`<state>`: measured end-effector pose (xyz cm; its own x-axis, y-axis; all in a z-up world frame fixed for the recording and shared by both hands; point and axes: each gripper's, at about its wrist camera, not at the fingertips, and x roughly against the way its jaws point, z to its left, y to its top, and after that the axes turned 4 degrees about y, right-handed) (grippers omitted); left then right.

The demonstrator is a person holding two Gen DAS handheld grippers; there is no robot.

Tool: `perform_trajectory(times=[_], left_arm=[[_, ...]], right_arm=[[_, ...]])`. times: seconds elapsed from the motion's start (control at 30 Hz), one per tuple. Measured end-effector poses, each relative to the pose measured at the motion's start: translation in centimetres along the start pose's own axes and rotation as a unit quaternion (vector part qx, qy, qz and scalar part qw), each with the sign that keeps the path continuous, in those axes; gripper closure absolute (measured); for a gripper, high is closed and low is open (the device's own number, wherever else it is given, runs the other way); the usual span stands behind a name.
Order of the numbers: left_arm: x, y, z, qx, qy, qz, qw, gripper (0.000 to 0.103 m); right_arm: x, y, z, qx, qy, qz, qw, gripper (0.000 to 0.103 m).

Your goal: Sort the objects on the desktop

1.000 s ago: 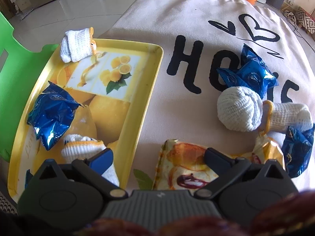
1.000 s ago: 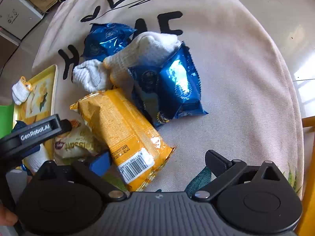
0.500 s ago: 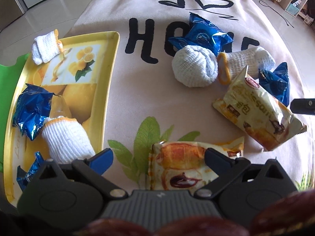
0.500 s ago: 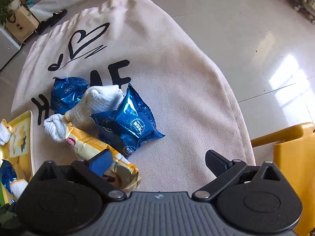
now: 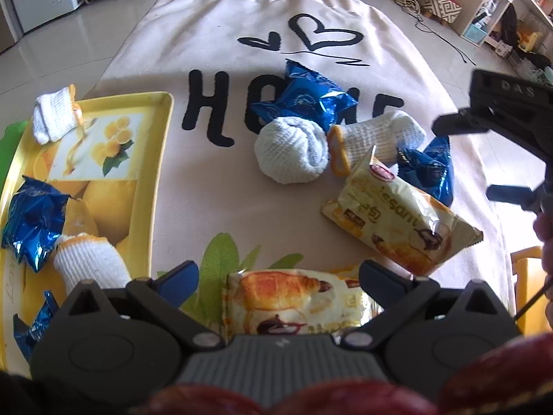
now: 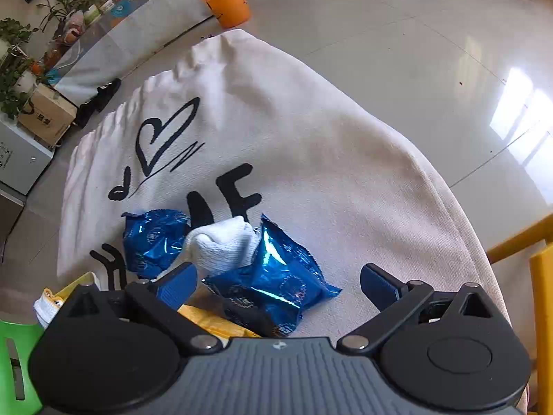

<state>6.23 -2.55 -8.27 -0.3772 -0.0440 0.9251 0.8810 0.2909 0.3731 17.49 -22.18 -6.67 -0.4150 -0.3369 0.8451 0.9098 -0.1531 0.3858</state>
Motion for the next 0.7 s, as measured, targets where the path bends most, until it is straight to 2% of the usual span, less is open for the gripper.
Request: perform_trajectory(times=[0.2,0.33,0.53,0.7], left_arm=[[-0.4,-0.4,-1.1,-0.037,-0.013,0.016,0.9991,0.001],[-1.1,-1.0,-1.3,-0.051,-0.016,0.034,0.998,0.001],[-2.0,-1.7,-1.7,-0.059,-0.021,0.053,0.9966,0.001],[-2.6,-2.0,-2.1,-0.066,-0.017,0.059,0.9959,0.001]], right_arm=[[-0.5,1.4,2.4,0.056,0.038,-0.012,0.998,0.002],[-2.2,1.5,3.9,0.102,0.053,0.008,0.993,0.002],[-4.9,0.8,5.1,0.145,0.058,0.033,0.987,0.002],[-6.3,-0.6,5.8,0.202,0.043,0.043,0.978,0.002]])
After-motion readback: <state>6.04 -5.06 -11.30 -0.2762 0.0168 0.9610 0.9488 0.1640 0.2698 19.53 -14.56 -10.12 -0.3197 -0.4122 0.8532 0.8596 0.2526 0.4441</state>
